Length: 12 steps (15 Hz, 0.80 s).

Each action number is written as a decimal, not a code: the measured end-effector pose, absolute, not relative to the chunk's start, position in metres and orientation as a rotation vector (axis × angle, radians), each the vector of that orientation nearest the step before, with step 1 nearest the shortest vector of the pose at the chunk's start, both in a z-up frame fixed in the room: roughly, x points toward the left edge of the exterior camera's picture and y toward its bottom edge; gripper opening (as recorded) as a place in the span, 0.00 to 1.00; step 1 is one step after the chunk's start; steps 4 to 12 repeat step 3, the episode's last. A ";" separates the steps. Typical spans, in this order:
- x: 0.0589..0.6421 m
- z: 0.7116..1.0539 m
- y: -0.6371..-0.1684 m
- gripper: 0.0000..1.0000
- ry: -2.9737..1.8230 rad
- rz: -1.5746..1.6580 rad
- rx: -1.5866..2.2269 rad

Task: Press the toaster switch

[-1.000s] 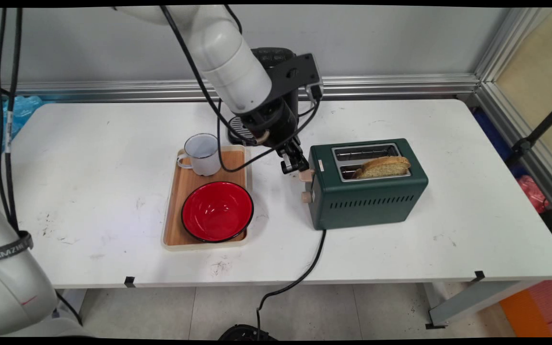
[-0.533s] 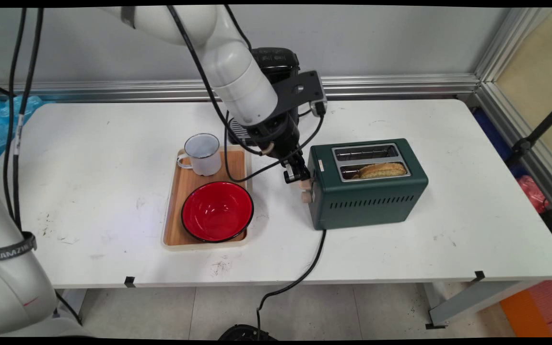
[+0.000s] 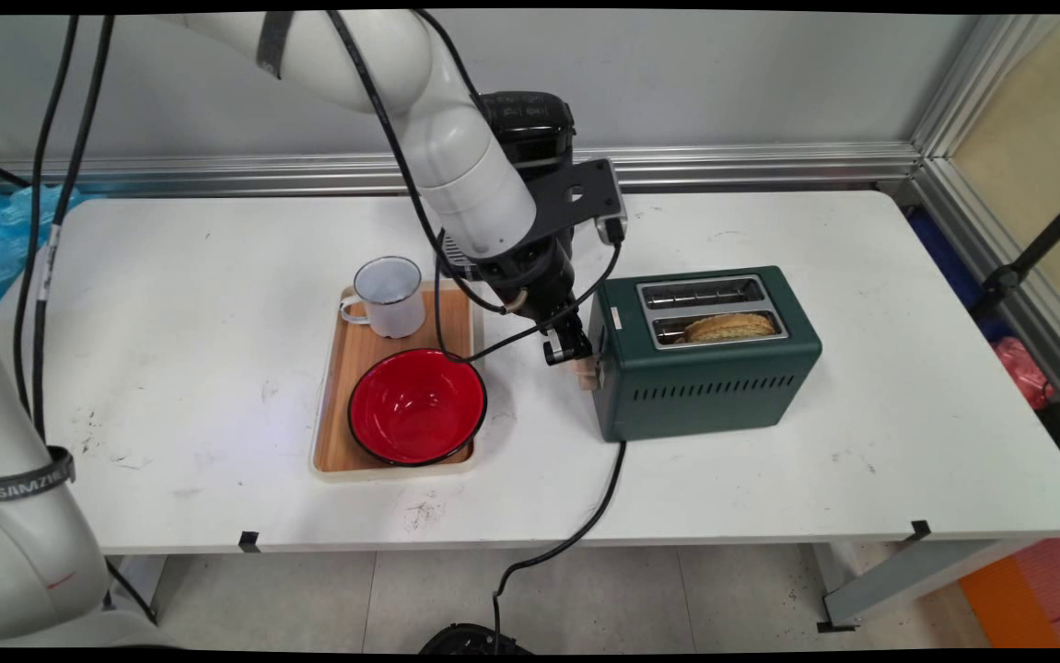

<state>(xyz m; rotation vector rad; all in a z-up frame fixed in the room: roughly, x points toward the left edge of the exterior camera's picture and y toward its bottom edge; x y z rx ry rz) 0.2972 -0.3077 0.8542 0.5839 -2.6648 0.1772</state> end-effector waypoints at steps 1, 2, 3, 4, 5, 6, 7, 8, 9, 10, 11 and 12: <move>0.297 0.852 -0.308 0.00 -2.668 0.175 0.584; 0.298 0.851 -0.308 0.00 -2.671 0.174 0.584; 0.298 0.849 -0.308 0.00 -2.674 0.173 0.584; 0.298 0.849 -0.308 0.00 -2.674 0.173 0.584; 0.298 0.849 -0.308 0.00 -2.674 0.173 0.584; 0.298 0.849 -0.308 0.00 -2.674 0.173 0.584; 0.298 0.849 -0.308 0.00 -2.674 0.173 0.584; 0.298 0.849 -0.308 0.00 -2.674 0.173 0.584; 0.298 0.849 -0.308 0.00 -2.674 0.173 0.584; 0.298 0.849 -0.308 0.00 -2.674 0.173 0.584; 0.298 0.849 -0.308 0.00 -2.674 0.173 0.584; 0.298 0.849 -0.308 0.00 -2.674 0.173 0.584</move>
